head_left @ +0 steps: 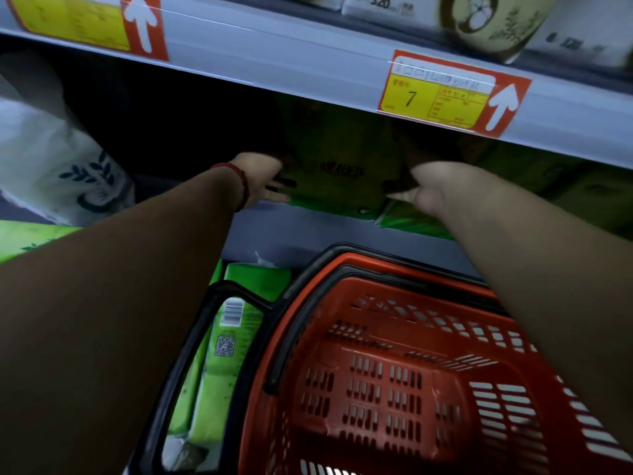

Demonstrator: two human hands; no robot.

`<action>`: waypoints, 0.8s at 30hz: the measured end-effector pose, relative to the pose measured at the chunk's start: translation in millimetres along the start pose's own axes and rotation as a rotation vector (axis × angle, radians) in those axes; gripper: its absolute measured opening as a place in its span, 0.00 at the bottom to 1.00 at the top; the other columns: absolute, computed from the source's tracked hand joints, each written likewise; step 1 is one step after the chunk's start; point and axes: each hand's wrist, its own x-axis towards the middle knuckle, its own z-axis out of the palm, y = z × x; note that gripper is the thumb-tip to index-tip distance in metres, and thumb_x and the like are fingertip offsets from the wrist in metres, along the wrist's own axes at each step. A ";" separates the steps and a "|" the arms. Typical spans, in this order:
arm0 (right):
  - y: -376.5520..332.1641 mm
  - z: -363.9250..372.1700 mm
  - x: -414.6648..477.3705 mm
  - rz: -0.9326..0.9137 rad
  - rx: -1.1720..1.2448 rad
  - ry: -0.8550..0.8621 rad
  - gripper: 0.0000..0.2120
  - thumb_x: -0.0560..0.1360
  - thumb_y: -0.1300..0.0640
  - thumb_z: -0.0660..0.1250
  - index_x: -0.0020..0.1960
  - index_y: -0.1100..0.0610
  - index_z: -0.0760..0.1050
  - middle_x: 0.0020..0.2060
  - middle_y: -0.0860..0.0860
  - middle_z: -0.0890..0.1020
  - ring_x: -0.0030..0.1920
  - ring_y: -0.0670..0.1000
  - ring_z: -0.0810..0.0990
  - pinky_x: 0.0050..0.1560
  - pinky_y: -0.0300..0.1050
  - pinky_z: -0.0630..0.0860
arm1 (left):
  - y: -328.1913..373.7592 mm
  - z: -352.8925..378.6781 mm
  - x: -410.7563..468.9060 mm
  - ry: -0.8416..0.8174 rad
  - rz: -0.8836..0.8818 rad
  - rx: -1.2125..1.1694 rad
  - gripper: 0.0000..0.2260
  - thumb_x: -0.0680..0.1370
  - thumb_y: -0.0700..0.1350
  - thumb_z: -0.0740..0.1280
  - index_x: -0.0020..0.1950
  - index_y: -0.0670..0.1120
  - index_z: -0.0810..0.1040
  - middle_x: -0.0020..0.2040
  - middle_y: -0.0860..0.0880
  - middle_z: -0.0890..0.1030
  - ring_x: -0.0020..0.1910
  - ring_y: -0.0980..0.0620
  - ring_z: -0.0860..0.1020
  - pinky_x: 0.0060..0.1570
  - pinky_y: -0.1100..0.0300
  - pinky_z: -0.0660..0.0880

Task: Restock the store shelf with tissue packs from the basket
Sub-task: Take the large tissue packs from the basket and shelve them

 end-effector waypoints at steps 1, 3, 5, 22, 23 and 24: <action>2.0 -0.7 -9.3 -0.020 -0.054 0.026 0.16 0.84 0.55 0.63 0.72 0.55 0.72 0.65 0.53 0.79 0.63 0.55 0.80 0.57 0.54 0.83 | 1.0 -0.3 -1.8 -0.002 -0.012 0.063 0.11 0.86 0.43 0.58 0.66 0.45 0.76 0.63 0.45 0.80 0.58 0.42 0.80 0.43 0.51 0.79; 10.9 -4.6 -28.4 -0.072 -0.175 0.102 0.20 0.81 0.58 0.65 0.73 0.58 0.72 0.67 0.55 0.79 0.62 0.58 0.81 0.64 0.56 0.80 | 8.4 -0.6 -8.3 0.008 -0.021 0.177 0.10 0.84 0.42 0.61 0.62 0.45 0.79 0.63 0.46 0.81 0.59 0.45 0.81 0.45 0.52 0.81; 20.4 -6.4 -53.0 -0.177 -0.321 0.138 0.21 0.78 0.53 0.71 0.67 0.61 0.76 0.62 0.57 0.82 0.59 0.58 0.81 0.63 0.53 0.79 | 18.3 1.7 -25.7 0.047 0.021 0.242 0.06 0.81 0.38 0.66 0.55 0.43 0.81 0.62 0.45 0.81 0.54 0.49 0.82 0.40 0.60 0.81; 134.8 5.5 -283.1 -0.442 -0.736 -0.353 0.36 0.76 0.50 0.74 0.79 0.53 0.63 0.71 0.55 0.73 0.71 0.58 0.73 0.64 0.46 0.70 | -61.5 -10.9 -331.6 0.045 0.183 0.878 0.18 0.73 0.50 0.70 0.59 0.43 0.85 0.50 0.42 0.87 0.49 0.42 0.85 0.51 0.49 0.81; 142.6 7.9 -289.4 -0.418 -0.731 -0.374 0.35 0.77 0.52 0.73 0.79 0.54 0.62 0.71 0.55 0.74 0.70 0.58 0.73 0.65 0.47 0.71 | -66.6 -7.2 -336.9 0.049 0.193 0.846 0.18 0.70 0.51 0.69 0.55 0.45 0.86 0.49 0.44 0.87 0.49 0.44 0.85 0.51 0.49 0.81; 149.3 9.2 -294.5 -0.394 -0.731 -0.399 0.33 0.77 0.53 0.72 0.78 0.53 0.63 0.70 0.55 0.75 0.69 0.59 0.75 0.63 0.47 0.73 | -70.8 -3.3 -340.8 0.066 0.201 0.810 0.16 0.68 0.50 0.70 0.52 0.46 0.87 0.47 0.45 0.87 0.49 0.44 0.84 0.50 0.48 0.81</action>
